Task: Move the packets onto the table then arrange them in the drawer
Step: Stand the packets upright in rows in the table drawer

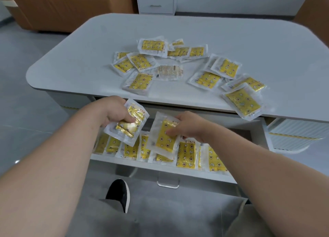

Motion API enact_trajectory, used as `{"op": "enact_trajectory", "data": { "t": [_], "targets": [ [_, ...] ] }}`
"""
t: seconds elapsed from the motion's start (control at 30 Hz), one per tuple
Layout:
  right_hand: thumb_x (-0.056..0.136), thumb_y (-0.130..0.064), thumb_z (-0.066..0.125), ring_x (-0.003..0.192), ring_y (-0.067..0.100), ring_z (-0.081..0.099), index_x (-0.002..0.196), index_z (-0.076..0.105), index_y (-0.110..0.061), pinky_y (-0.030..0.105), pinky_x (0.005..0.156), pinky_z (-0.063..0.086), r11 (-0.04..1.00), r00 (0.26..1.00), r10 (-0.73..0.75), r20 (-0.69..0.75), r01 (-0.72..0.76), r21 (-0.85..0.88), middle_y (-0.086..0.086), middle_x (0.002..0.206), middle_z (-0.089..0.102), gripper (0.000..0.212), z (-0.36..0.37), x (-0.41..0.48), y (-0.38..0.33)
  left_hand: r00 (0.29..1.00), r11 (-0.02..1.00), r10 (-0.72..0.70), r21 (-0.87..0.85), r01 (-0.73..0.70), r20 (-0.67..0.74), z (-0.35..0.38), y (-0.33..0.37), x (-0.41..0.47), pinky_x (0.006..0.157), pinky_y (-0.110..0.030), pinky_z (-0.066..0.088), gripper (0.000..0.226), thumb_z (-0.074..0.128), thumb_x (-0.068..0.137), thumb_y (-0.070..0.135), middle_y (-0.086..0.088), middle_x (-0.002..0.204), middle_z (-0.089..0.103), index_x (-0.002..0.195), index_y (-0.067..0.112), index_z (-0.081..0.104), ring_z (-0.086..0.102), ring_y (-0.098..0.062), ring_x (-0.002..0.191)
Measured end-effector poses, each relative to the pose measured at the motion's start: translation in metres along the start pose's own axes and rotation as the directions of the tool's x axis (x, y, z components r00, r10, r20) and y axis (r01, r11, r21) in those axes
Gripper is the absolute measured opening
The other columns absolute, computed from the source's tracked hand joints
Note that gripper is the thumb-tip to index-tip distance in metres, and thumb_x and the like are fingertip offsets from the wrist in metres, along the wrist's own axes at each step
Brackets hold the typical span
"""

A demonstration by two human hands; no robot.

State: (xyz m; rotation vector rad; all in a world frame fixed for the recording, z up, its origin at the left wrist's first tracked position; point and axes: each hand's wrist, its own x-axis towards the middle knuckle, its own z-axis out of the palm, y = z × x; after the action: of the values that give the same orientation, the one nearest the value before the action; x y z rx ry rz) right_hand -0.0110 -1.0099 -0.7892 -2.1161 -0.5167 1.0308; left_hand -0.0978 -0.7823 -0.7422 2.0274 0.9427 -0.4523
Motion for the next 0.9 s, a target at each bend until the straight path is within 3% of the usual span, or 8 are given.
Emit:
{"op": "enact_trajectory", "data": {
  "t": [0.13,0.23,0.3,0.37,0.47,0.67,0.77,0.9],
  "targets": [
    [0.087,-0.022,0.077,0.088,0.024,0.074,0.106,0.07,-0.009,0.042,0.085,0.062,0.988,0.999,0.036,0.019,-0.033,-0.153,0.008,0.099,0.076,0.024,0.037,0.021,0.004,0.988,0.984,-0.05,-0.165,0.074,0.143,-0.004,-0.012,0.005,0.097,-0.048,0.054,0.024,0.065,0.089,-0.009,-0.02,0.108,0.074,0.112,-0.003,0.067,0.071,-0.033,0.102],
    [0.088,-0.028,0.076,0.105,0.024,0.069,0.129,0.063,-0.008,0.037,0.092,0.058,0.971,1.0,0.012,0.024,-0.006,-0.241,0.009,0.122,0.07,0.047,0.057,0.03,0.005,0.981,0.944,-0.076,-0.303,0.128,0.176,-0.008,-0.016,0.012,0.091,-0.045,0.055,0.026,0.056,0.094,-0.009,-0.022,0.111,0.072,0.119,-0.007,0.062,0.069,-0.033,0.104],
    [0.091,-0.033,0.073,0.124,0.028,0.058,0.145,0.051,-0.012,0.037,0.098,0.051,0.913,0.999,-0.035,0.01,0.036,-0.407,0.01,0.14,0.058,0.063,0.066,0.031,0.003,0.977,0.926,-0.079,-0.349,0.145,0.196,-0.009,-0.016,0.015,0.089,-0.043,0.055,0.029,0.053,0.095,-0.01,-0.023,0.116,0.07,0.123,-0.007,0.061,0.067,-0.033,0.108],
    [0.09,-0.043,0.07,0.13,0.032,0.047,0.146,0.048,-0.017,0.044,0.104,0.046,0.792,0.995,-0.099,-0.021,0.066,-0.608,0.013,0.144,0.047,0.065,0.074,0.032,0.004,0.975,0.916,-0.068,-0.375,0.146,0.212,-0.009,-0.018,0.019,0.093,-0.043,0.054,0.034,0.049,0.095,-0.014,-0.024,0.122,0.068,0.127,-0.008,0.059,0.065,-0.035,0.114],
    [0.089,-0.053,0.068,0.13,0.033,0.041,0.145,0.045,-0.021,0.048,0.108,0.04,0.649,0.988,-0.144,-0.055,0.052,-0.759,0.014,0.141,0.04,0.068,0.08,0.033,0.005,0.97,0.931,-0.056,-0.339,0.136,0.236,-0.004,-0.021,0.021,0.1,-0.052,0.05,0.035,0.047,0.092,-0.019,-0.025,0.118,0.069,0.123,-0.009,0.06,0.064,-0.039,0.113],
    [0.091,-0.06,0.063,0.132,0.032,0.041,0.147,0.044,-0.022,0.047,0.109,0.037,0.571,0.983,-0.171,-0.071,0.041,-0.82,0.011,0.141,0.044,0.071,0.082,0.032,0.003,0.951,0.981,-0.111,-0.122,0.152,0.288,0.014,-0.033,0.018,0.09,-0.052,0.056,0.032,0.059,0.088,-0.017,-0.023,0.108,0.073,0.117,-0.005,0.064,0.07,-0.038,0.103],
    [0.095,-0.05,0.063,0.135,0.031,0.041,0.145,0.047,-0.022,0.046,0.11,0.035,0.617,0.984,-0.156,-0.091,0.025,-0.787,0.008,0.141,0.05,0.06,0.076,0.031,0.002,0.955,0.987,-0.128,-0.062,0.15,0.268,0.024,-0.037,0.019,0.094,-0.051,0.056,0.032,0.067,0.085,-0.014,-0.019,0.104,0.075,0.115,-0.003,0.067,0.072,-0.035,0.099],
    [0.096,-0.016,0.06,0.123,0.03,0.05,0.127,0.061,-0.019,0.043,0.104,0.039,0.647,0.974,-0.18,-0.138,0.012,-0.762,0.008,0.126,0.058,0.031,0.066,0.027,0.003,0.972,0.993,-0.101,-0.032,0.11,0.213,0.037,-0.044,0.023,0.091,-0.046,0.058,0.031,0.076,0.079,-0.01,-0.014,0.1,0.077,0.109,0.001,0.07,0.074,-0.032,0.094]
  ]
}}
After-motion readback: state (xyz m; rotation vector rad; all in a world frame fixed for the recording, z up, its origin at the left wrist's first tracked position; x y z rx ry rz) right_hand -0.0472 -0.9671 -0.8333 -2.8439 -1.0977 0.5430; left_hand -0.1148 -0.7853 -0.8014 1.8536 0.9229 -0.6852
